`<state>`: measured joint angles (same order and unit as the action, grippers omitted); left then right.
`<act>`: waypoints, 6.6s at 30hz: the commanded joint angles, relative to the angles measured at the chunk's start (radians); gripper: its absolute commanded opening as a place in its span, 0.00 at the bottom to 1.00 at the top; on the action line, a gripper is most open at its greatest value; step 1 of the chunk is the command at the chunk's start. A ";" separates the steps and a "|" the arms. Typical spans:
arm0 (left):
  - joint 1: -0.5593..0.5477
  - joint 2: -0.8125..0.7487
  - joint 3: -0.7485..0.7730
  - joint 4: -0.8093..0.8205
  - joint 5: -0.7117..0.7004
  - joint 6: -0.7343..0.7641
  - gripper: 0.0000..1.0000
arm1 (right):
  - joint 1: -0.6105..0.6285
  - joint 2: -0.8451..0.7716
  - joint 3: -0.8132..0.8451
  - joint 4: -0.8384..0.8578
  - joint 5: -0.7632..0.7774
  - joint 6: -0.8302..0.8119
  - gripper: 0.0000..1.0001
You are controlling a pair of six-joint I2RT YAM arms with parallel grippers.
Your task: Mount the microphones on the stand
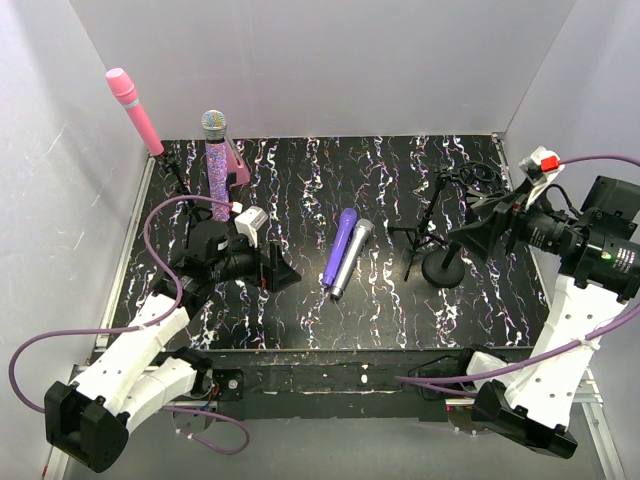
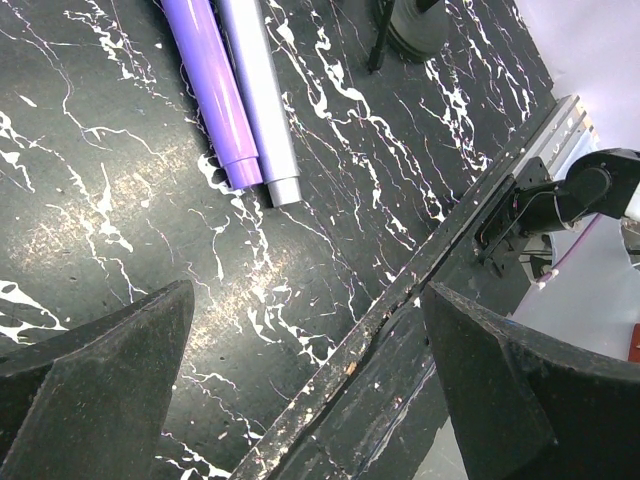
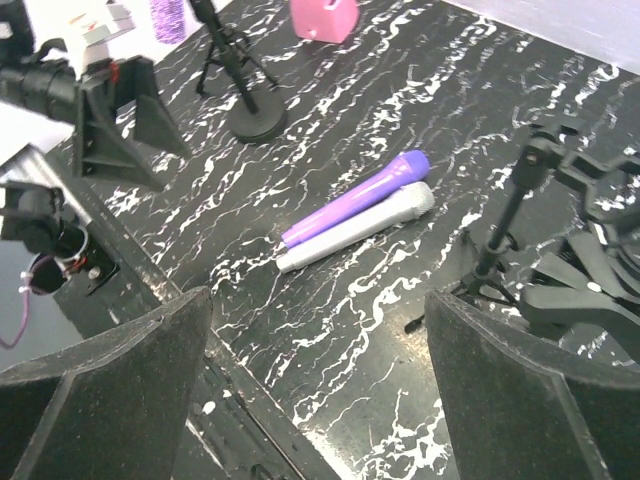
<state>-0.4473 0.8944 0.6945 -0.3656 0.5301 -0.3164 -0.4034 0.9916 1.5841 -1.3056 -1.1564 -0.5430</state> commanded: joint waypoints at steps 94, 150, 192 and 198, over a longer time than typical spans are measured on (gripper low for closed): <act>-0.307 0.436 0.788 0.268 -0.289 0.412 0.00 | -0.106 -0.255 -0.694 0.368 0.063 -0.001 0.95; -0.291 -0.216 -0.087 0.289 -0.466 0.272 0.00 | -0.097 -0.234 -0.843 0.445 -0.068 -0.100 0.96; -0.289 -0.058 -0.072 0.548 -0.475 0.296 0.00 | -0.097 -0.225 -0.842 0.439 -0.071 -0.106 0.96; -0.265 -0.051 -0.064 0.623 -0.515 0.310 0.00 | -0.097 -0.222 -0.842 0.439 -0.072 -0.107 0.96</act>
<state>-0.7349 0.8429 0.5938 0.1688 0.0563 -0.0387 -0.5018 0.7734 0.7383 -0.8803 -1.1938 -0.6338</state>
